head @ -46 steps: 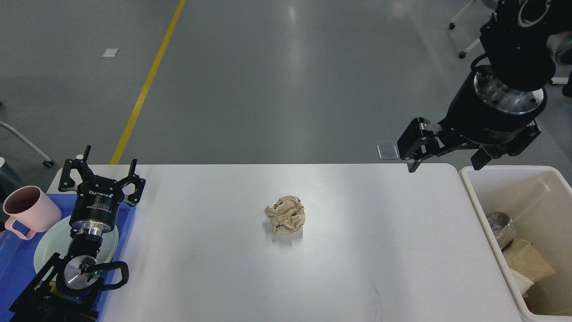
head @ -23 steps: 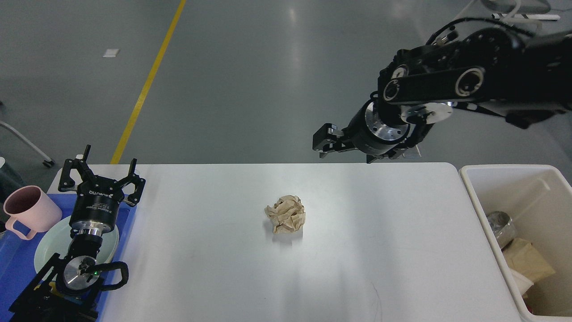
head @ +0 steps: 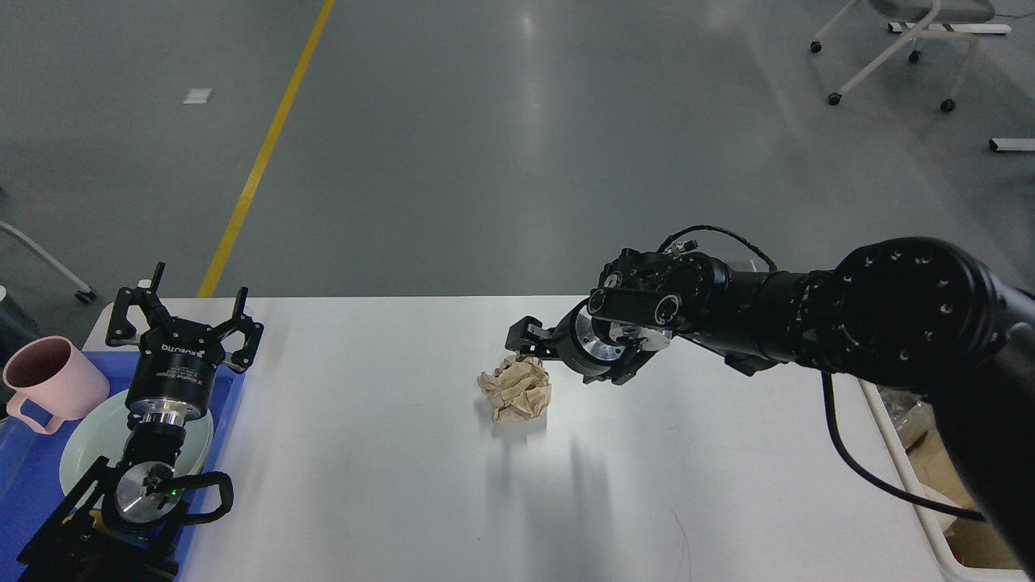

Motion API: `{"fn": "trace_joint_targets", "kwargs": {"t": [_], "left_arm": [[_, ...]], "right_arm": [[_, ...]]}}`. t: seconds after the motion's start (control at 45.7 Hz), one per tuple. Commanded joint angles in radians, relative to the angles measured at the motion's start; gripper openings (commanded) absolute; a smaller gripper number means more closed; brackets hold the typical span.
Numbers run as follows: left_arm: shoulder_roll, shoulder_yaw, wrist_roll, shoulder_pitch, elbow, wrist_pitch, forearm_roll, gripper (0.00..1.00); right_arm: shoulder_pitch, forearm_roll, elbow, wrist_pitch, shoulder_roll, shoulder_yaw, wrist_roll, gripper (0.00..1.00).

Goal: Tidy desktop
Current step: 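Move the right gripper down to the crumpled beige paper ball, then grasp the crumpled paper ball with the right gripper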

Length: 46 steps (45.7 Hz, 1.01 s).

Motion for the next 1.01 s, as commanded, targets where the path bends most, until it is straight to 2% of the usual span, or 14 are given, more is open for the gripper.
{"fn": "trace_joint_targets", "kwargs": {"t": [0.0,0.153,0.525,0.897,0.985], "left_arm": [[-0.001,0.0,0.0,0.0,0.0,0.0,0.0,0.97],[-0.001,0.0,0.0,0.0,0.0,0.0,0.0,0.97],[0.001,0.0,0.0,0.0,0.0,0.0,0.0,0.97],[0.001,0.0,-0.002,0.0,0.0,0.001,0.0,0.97],[0.001,0.0,-0.002,0.0,0.0,0.0,0.0,0.97]], "right_arm": [[-0.069,0.001,-0.061,-0.053,0.034,0.027,0.003,1.0],[-0.125,-0.002,-0.107,-0.07,0.033,0.128,0.003,1.0],[-0.189,-0.054,-0.105,-0.125,0.031,0.148,0.003,1.0],[-0.279,-0.055,-0.141,-0.174,0.028,0.302,0.003,1.0],[-0.309,-0.055,-0.144,-0.221,0.028,0.312,0.005,1.0]]}}
